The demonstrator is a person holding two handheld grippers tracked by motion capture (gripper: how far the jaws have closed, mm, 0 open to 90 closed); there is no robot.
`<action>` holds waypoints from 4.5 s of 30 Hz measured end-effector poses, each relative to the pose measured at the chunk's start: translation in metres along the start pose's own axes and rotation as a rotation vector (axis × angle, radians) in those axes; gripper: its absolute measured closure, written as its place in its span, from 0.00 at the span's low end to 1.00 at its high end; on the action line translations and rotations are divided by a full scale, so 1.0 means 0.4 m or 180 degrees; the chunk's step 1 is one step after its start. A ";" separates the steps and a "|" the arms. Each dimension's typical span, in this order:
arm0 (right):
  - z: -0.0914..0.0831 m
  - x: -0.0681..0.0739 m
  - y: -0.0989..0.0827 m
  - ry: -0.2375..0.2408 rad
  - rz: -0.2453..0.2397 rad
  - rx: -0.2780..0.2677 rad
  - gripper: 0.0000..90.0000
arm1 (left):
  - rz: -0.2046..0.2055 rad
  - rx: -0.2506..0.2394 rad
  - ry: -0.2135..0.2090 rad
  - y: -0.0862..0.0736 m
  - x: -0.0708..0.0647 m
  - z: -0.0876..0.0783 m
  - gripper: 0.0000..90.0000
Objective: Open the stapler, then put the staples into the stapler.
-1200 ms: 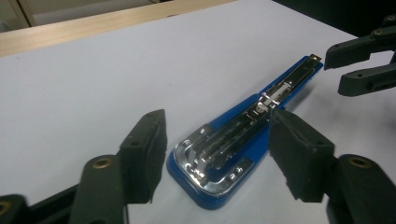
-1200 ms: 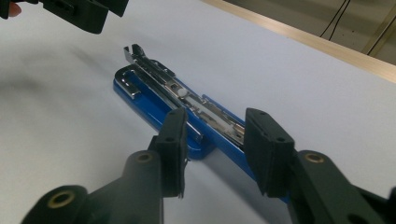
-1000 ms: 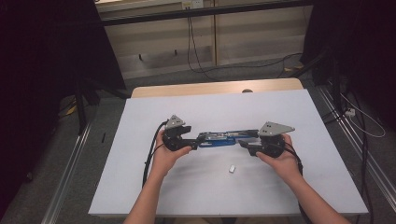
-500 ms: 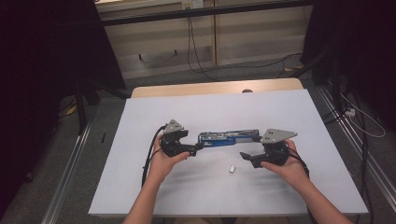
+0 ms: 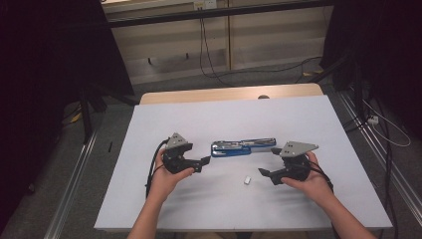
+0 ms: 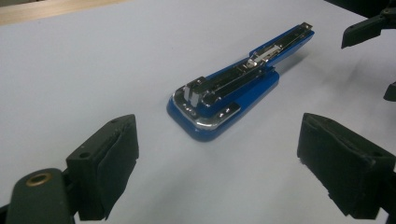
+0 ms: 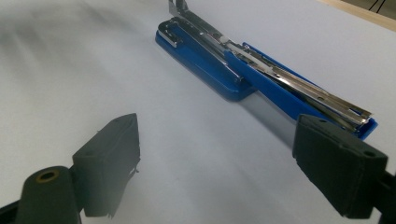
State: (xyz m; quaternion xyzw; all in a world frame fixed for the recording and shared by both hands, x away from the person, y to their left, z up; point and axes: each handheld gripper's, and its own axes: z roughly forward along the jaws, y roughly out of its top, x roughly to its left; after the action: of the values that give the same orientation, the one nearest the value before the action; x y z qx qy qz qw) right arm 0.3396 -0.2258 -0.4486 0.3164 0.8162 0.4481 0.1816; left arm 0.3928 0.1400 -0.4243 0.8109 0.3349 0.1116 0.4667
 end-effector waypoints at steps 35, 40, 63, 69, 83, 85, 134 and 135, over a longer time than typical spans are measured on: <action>0.048 0.073 0.004 0.0558 -0.0351 0.0340 0.58 | 0.0004 0.0006 0.0037 -0.024 0.005 -0.030 0.13; 0.064 0.087 0.008 0.0619 -0.0431 0.0410 0.68 | -0.0001 0.0006 0.0044 -0.025 0.006 -0.029 0.13; 0.063 0.114 0.006 0.0889 -0.0640 0.0542 0.82 | 0.0027 0.0012 0.0054 -0.023 0.006 -0.030 0.13; 0.079 0.107 0.022 0.0867 -0.0731 0.0450 0.61 | 0.0024 0.0028 0.0050 -0.023 0.007 -0.029 0.13; 0.100 0.117 0.028 0.1167 -0.0725 0.0580 0.87 | 0.0036 0.0029 0.0076 -0.023 0.010 -0.034 0.13; 0.099 0.116 0.027 0.1168 -0.0704 0.0572 0.88 | 0.0036 0.0026 0.0073 -0.022 0.009 -0.033 0.13; 0.106 0.018 0.185 0.1118 -0.0728 0.0491 0.88 | -0.0011 -0.0014 0.0142 -0.035 0.032 -0.069 0.13; 0.107 0.015 0.191 0.1113 -0.0726 0.0480 0.88 | -0.0018 -0.0026 0.0133 -0.035 0.032 -0.069 0.13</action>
State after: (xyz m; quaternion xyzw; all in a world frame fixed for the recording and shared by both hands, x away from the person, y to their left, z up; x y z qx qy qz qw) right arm 0.3871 -0.1650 -0.4067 0.1522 0.8969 0.4105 0.0626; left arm 0.3826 0.1718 -0.4228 0.8055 0.3464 0.1285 0.4632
